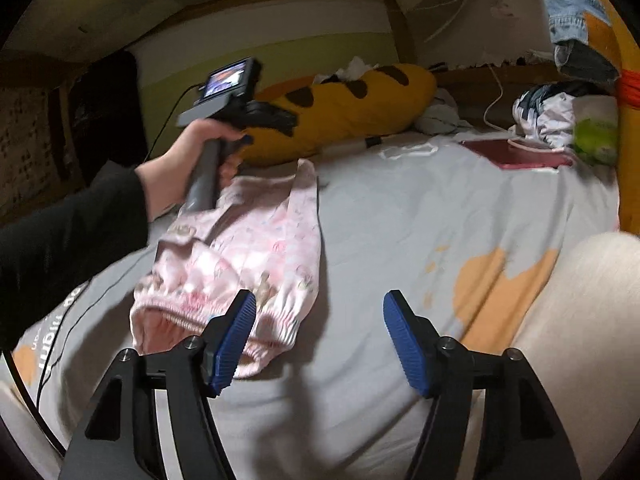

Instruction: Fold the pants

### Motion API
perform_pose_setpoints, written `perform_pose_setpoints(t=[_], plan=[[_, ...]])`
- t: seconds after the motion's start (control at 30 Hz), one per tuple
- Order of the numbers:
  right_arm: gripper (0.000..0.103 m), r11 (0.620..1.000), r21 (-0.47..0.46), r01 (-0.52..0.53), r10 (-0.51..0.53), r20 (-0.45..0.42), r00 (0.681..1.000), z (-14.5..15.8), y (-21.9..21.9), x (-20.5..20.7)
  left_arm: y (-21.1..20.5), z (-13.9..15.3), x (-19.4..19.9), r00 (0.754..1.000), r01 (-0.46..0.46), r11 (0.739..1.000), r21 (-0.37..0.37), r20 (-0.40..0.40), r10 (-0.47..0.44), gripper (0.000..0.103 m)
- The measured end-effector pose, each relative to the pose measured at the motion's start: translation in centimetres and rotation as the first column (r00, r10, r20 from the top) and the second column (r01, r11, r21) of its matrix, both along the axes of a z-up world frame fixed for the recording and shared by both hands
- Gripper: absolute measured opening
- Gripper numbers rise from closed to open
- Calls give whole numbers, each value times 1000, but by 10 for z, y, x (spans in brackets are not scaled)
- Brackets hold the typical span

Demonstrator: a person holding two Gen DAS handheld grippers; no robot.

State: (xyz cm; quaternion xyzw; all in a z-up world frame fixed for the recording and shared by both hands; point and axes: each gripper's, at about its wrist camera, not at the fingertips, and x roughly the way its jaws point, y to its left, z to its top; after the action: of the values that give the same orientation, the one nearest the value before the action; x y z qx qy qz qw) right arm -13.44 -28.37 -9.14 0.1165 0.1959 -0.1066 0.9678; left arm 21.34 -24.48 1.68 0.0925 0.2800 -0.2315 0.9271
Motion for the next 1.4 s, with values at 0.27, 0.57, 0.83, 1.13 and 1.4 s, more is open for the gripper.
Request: perform_pose_setpoints(t=[0.27,0.57,0.83,1.13,1.4], plan=[[68,994,-45,-98,100,42,994,24,0,-1,92,-4,-102,993,-121,992,-37,0,121,69],[58,949,222,-225,235,-20,972,31,-40,23,127,-33,-208,990,-66,998,-12,-122,64,51],[54,958,21,-287,287,-95,953,31,-25,14,126,-45,-272,984,6,990,-141,-176,-30,51],[38,946,-19,-325,321,-116,940,15,-4,19,123,-62,-285,988,18,982,-188,-148,-47,40],[38,958,33,-285,286,-165,944,1,-13,34,97,-78,-294,998,18,1000,19,-58,-17,42]])
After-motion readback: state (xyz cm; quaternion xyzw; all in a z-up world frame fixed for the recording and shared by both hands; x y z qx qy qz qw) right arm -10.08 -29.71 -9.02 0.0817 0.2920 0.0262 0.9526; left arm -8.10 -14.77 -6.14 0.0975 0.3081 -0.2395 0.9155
